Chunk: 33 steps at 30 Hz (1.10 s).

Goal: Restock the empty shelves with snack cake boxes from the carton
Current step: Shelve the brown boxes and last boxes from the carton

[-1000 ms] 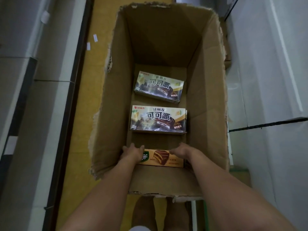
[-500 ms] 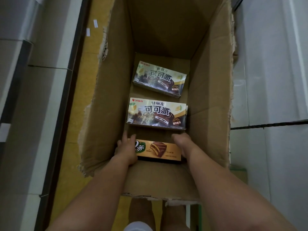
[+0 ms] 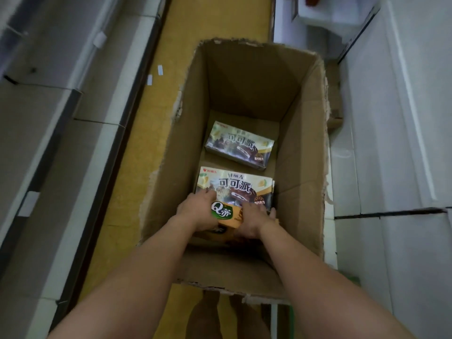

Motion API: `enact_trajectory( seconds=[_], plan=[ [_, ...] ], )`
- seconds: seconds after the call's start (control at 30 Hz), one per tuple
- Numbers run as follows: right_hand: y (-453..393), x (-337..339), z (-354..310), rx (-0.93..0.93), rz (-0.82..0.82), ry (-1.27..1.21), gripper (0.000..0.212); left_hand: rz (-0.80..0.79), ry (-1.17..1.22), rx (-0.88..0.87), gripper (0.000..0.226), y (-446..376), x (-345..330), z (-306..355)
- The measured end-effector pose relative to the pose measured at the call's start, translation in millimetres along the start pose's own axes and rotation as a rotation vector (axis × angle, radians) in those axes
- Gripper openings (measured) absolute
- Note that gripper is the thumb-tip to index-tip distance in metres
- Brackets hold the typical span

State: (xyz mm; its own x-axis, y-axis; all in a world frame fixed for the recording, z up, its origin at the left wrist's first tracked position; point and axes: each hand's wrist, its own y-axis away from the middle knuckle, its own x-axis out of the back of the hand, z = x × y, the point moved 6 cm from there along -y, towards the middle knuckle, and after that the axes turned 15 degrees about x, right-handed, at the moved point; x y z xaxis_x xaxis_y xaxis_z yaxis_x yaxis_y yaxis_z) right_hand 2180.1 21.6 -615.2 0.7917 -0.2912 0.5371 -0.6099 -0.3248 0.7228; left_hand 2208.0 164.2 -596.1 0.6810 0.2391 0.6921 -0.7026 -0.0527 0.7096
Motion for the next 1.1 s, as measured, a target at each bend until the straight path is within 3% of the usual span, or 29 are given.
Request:
enact_trajectory(
  seconds=[0.1,0.17,0.27,0.37,0.47,0.53,0.6,0.67,0.8,0.83,0.93,1.0,1.1],
  plan=[
    [13.0,36.9,-30.7,0.074,0.094,0.064,0.077,-0.016,0.154,-0.021,0.06,16.2,34.7,2.1],
    [25.0,62.9,-41.1,0.091,0.145,0.002,0.068,0.051,0.328,-0.019,0.07,29.7,58.4,-0.1],
    [43.8,96.8,-49.2,0.091,0.146,-0.336,0.062,0.173,0.729,0.092,0.098,52.2,90.6,-15.6],
    [66.8,123.6,-66.1,0.087,0.118,-0.586,0.053,0.213,1.103,0.189,0.105,74.8,113.7,-27.2],
    [83.9,144.5,-92.3,0.159,0.116,-0.754,0.042,0.121,1.447,0.171,0.093,97.9,129.8,-26.6],
    [97.6,155.4,-117.4,0.229,0.081,-0.818,0.04,0.005,1.536,0.132,0.074,113.7,136.8,-24.9],
    [104.1,164.0,-140.6,0.293,0.056,-0.806,0.047,-0.051,1.637,0.068,0.056,132.2,148.2,-27.9],
    [106.6,167.4,-168.5,0.351,0.04,-0.762,0.057,-0.046,1.793,0.05,0.063,152.0,156.2,-40.8],
    [111.7,151.9,-231.5,0.459,0.041,-0.623,0.082,0.2,1.991,0.162,0.1,185.8,154.4,-96.9],
    [113.7,144.1,-249.1,0.487,0.053,-0.586,0.088,0.29,2.087,0.215,0.101,195.1,149.0,-119.3],
    [116.2,123.2,-283.5,0.558,0.208,-0.473,0.118,0.559,2.326,0.25,0.063,242.7,142.8,-167.6],
    [121.8,106.7,-300.8,0.572,0.296,-0.587,0.118,0.653,2.441,0.205,0.042,267.1,136.8,-190.2],
    [135.6,63.5,-335.0,0.581,0.17,-0.87,0.098,0.723,2.571,0.086,0.057,295.0,120.1,-221.1]
  ],
)
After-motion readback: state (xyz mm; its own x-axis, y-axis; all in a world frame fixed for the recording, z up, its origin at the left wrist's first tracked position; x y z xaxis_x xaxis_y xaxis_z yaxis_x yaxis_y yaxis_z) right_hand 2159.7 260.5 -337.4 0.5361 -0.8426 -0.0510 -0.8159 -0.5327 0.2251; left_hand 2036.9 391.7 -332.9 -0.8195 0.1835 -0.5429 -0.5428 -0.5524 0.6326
